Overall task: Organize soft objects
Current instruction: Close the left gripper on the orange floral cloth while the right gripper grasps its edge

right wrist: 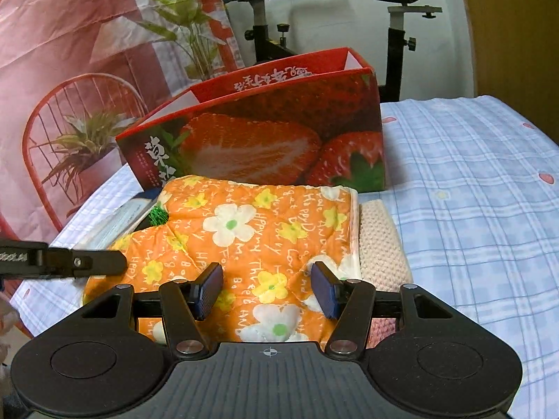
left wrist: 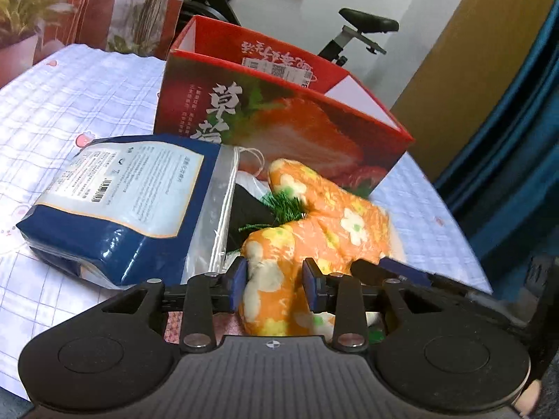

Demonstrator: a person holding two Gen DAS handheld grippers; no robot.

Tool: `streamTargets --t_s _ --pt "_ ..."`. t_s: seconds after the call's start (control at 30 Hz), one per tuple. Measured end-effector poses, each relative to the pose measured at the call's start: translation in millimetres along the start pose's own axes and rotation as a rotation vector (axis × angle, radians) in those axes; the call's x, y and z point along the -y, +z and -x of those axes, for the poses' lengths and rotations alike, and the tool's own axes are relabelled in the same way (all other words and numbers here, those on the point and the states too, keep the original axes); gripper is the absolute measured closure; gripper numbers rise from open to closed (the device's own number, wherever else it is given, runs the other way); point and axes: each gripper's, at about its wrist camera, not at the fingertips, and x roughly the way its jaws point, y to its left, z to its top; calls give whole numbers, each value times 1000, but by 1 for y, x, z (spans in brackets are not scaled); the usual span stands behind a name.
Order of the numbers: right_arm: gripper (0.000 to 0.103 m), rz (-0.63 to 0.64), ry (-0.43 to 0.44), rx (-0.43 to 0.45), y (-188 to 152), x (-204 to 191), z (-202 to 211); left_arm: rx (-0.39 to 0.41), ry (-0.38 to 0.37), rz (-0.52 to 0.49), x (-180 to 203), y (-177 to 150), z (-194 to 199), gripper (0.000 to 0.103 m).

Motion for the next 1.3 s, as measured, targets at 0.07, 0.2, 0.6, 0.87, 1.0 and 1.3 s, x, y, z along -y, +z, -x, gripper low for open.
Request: streamTargets --t_s 0.07,0.2,0.6,0.87,1.0,1.3 --pt "50 3 0 2 -1 0 0 4 18 -28 4 -3 -2 69" --pt "50 -17 13 16 -2 3 2 15 68 -71 7 -5 -5 81" --pt "48 -124 -41 112 -1 23 20 -27 80 -52 -2 -10 -14 82" --pt "47 -189 -15 79 -7 34 8 -27 78 -45 -2 -10 -15 81" --pt "59 -162 14 83 -6 26 11 -16 83 -51 -1 -11 -12 82" --pt "92 -92 -5 149 0 16 28 64 92 -65 6 -7 9 86"
